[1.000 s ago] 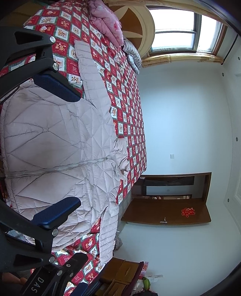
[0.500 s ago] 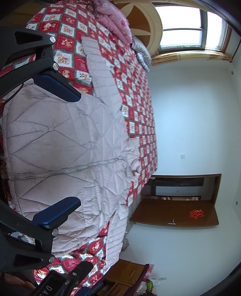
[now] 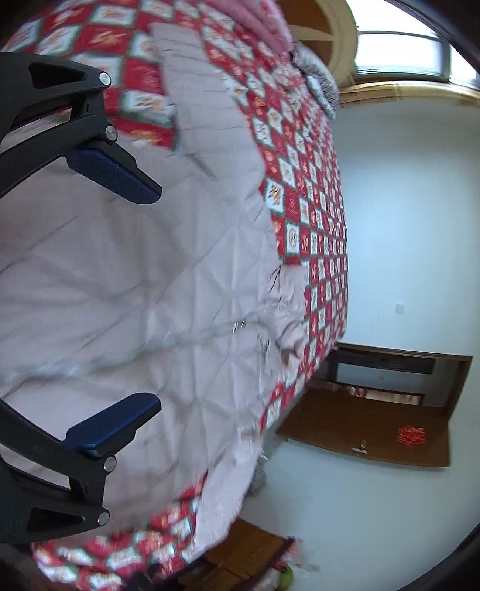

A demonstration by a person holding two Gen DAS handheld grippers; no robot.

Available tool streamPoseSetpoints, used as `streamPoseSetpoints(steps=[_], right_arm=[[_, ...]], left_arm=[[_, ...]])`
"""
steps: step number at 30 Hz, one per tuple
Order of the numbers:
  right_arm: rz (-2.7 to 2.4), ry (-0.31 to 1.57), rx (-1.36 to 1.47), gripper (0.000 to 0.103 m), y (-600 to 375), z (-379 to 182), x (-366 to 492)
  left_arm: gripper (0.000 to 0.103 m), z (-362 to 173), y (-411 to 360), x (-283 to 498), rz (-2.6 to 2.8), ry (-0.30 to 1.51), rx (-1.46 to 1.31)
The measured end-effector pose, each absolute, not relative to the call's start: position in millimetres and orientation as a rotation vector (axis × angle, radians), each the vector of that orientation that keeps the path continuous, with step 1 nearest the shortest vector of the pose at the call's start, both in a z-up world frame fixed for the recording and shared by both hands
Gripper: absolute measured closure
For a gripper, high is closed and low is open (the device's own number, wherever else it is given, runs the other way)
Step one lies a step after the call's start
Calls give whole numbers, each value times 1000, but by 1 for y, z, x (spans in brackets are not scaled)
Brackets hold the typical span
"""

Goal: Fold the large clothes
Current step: 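Grasp the pink jacket's sleeve cuff with the right gripper and lift it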

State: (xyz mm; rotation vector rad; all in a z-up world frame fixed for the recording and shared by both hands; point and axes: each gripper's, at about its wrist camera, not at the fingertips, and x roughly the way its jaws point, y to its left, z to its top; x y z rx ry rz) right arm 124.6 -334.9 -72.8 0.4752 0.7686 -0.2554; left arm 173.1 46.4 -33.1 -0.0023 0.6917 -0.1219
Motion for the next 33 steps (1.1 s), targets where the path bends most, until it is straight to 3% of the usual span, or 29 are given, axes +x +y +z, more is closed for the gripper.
streamPoseSetpoints(steps=[7, 10, 12, 22, 24, 25, 28, 33], right_arm=[[-516, 610, 817, 19, -500, -92, 158], [-599, 631, 808, 35, -545, -113, 187], [-640, 666, 776, 39, -563, -125, 207], [-741, 706, 660, 38, -591, -142, 269], [-754, 738, 568, 48, -587, -142, 277], [-741, 751, 545, 67, -584, -144, 278], [-721, 735, 556, 85, -584, -142, 272], [-759, 655, 432, 87, -558, -104, 260]], left_arm=[[1, -59, 79, 266, -8, 676, 5], [1, -80, 94, 298, 60, 691, -9], [1, -93, 103, 314, 88, 707, -31], [1, -153, 119, 348, 148, 810, -111], [1, -154, 114, 348, 150, 812, -78], [1, -155, 113, 349, 154, 820, -70], [1, -157, 114, 351, 155, 829, -69], [1, -158, 115, 350, 151, 827, -77]])
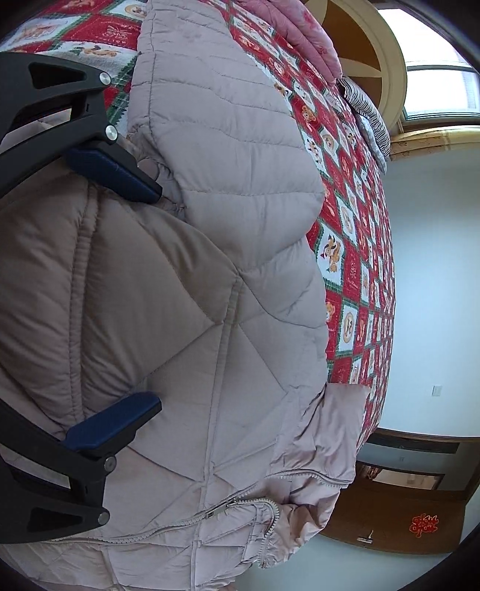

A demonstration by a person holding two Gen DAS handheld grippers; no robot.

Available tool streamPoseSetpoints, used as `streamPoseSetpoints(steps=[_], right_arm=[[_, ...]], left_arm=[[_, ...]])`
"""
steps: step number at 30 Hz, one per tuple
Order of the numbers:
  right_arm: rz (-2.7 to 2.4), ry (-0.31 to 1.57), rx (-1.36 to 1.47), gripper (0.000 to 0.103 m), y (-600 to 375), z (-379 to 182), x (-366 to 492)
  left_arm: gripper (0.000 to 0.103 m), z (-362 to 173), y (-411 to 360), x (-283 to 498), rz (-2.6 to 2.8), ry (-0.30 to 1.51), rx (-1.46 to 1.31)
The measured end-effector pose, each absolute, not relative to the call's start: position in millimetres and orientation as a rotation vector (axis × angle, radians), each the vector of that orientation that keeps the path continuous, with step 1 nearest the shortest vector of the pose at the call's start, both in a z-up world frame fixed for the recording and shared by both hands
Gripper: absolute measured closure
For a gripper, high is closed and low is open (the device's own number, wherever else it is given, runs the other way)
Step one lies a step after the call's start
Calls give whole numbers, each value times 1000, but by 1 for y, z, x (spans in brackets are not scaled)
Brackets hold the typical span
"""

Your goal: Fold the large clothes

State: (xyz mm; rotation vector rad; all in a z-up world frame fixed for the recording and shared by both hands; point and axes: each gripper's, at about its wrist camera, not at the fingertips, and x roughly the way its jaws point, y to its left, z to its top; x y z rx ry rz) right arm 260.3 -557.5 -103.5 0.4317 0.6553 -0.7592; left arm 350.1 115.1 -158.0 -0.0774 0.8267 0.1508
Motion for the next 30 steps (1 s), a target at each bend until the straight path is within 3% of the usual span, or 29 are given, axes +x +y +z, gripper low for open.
streamPoseSetpoints(steps=[8, 14, 19, 30], right_arm=[[-505, 511, 146, 88, -430, 12, 250], [-201, 512, -41, 88, -294, 44, 265], [65, 607, -81, 88, -192, 21, 288], [393, 845, -100, 89, -26, -93, 348]], left_arm=[[1, -156, 119, 344, 124, 810, -117], [1, -142, 128, 337, 82, 805, -167], [1, -129, 142, 321, 128, 727, -139], [1, -160, 174, 324, 76, 765, -319]])
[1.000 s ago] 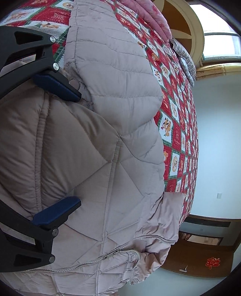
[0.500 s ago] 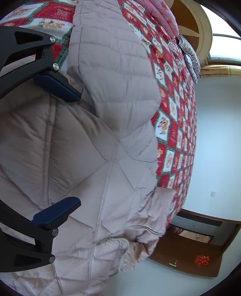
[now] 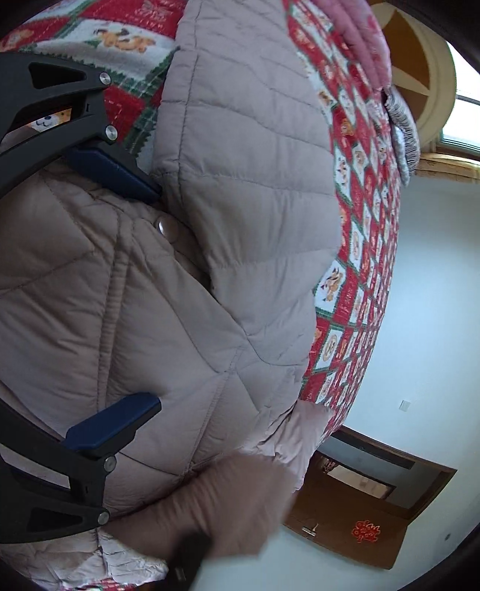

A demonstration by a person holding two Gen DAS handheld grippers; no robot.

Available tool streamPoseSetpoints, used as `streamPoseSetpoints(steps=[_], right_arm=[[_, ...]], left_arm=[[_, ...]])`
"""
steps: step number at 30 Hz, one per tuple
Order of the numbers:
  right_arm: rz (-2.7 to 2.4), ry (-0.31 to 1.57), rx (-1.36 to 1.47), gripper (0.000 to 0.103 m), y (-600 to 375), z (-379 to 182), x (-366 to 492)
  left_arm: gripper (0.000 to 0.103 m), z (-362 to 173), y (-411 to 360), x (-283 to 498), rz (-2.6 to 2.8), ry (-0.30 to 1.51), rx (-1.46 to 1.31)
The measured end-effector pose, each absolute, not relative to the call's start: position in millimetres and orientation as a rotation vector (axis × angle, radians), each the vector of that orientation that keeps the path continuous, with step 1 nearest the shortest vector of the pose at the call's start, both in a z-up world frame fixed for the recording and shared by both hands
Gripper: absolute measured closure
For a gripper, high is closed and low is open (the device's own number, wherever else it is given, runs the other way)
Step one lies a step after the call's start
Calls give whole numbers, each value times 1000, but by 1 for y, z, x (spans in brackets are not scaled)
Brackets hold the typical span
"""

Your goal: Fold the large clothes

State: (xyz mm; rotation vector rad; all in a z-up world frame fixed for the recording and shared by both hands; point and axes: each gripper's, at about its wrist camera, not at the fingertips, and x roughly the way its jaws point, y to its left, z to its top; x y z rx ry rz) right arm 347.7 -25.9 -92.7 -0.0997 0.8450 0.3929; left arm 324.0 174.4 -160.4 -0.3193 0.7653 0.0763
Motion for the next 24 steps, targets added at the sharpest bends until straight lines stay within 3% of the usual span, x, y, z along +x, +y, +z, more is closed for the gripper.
streamPoseSetpoints(steps=[7, 9, 11, 12, 18, 20, 21, 22, 23, 24], right_arm=[[524, 876, -77, 88, 6, -113, 362], [554, 887, -64, 81, 9, -120, 368], [600, 921, -25, 54, 7, -124, 373], [618, 924, -3, 49, 4, -120, 373], [547, 702, 91, 35, -71, -51, 349], [405, 640, 81, 40, -114, -37, 344], [328, 627, 73, 49, -136, -35, 345], [229, 642, 71, 77, -164, -39, 352], [163, 670, 76, 92, -183, -45, 359], [102, 696, 91, 92, -203, -53, 365]], left_arm=[[1, -162, 173, 321, 69, 750, -330], [1, -162, 174, 322, 67, 750, -332], [1, -162, 174, 322, 68, 751, -329], [1, -162, 174, 323, 69, 752, -328], [1, -162, 173, 323, 73, 758, -322], [1, -160, 172, 324, 79, 770, -314], [1, -158, 171, 325, 85, 778, -304], [1, -154, 168, 326, 88, 782, -290], [1, -147, 164, 325, 88, 773, -268], [1, -137, 158, 324, 97, 752, -235]])
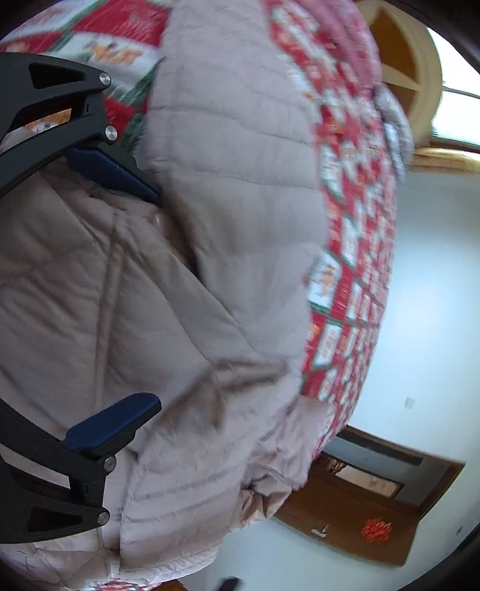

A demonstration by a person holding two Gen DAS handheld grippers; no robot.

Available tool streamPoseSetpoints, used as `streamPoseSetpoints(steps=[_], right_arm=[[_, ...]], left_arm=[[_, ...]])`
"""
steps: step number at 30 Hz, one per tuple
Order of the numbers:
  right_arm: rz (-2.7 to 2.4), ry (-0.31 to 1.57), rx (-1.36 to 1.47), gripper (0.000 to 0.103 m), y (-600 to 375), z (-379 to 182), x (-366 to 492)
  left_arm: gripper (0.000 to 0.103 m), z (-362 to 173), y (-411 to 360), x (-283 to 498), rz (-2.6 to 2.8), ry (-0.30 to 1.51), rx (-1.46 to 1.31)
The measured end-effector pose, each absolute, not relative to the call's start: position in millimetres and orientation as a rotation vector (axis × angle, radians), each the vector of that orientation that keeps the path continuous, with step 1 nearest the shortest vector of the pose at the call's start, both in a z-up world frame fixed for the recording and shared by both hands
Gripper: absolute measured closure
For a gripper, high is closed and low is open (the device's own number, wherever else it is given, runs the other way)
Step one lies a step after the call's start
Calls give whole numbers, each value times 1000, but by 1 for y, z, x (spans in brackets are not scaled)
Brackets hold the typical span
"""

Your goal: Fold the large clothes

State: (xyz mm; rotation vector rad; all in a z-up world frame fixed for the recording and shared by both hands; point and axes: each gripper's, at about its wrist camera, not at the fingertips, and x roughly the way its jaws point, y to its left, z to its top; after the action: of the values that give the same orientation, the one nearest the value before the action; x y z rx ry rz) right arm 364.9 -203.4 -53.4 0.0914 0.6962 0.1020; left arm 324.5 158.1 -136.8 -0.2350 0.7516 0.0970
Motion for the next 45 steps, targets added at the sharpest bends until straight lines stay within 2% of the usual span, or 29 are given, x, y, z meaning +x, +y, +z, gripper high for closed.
streamPoseSetpoints(steps=[3, 6, 8, 11, 14, 22, 26, 32, 36, 42, 45], right_arm=[[-11, 777, 69, 92, -238, -88, 380], [-29, 877, 139, 92, -252, -122, 386], [-52, 930, 146, 100, -253, -136, 390], [-70, 959, 128, 101, -251, -139, 386], [-55, 934, 121, 101, -252, -145, 375], [-148, 863, 32, 100, -243, -151, 379], [-202, 837, -76, 99, -230, -153, 380], [-188, 831, -35, 99, -239, -152, 380], [-197, 829, -50, 99, -235, -152, 379], [-179, 810, -7, 97, -238, -150, 375], [-141, 794, 47, 91, -242, -148, 372]], left_arm=[[1, -104, 138, 331, 79, 689, -194], [1, -90, 116, 355, 82, 707, -145], [1, -95, 103, 375, 129, 748, -99], [1, -129, 86, 399, 188, 878, -47], [1, -154, 76, 389, 223, 852, 20], [1, -157, 66, 397, 266, 846, 86], [1, -153, 76, 391, 210, 849, -4], [1, -111, 146, 333, 166, 754, -227], [1, -93, 235, 286, 345, 684, -350], [1, -102, 355, 231, 642, 651, -484], [1, -114, 405, 211, 754, 627, -603]])
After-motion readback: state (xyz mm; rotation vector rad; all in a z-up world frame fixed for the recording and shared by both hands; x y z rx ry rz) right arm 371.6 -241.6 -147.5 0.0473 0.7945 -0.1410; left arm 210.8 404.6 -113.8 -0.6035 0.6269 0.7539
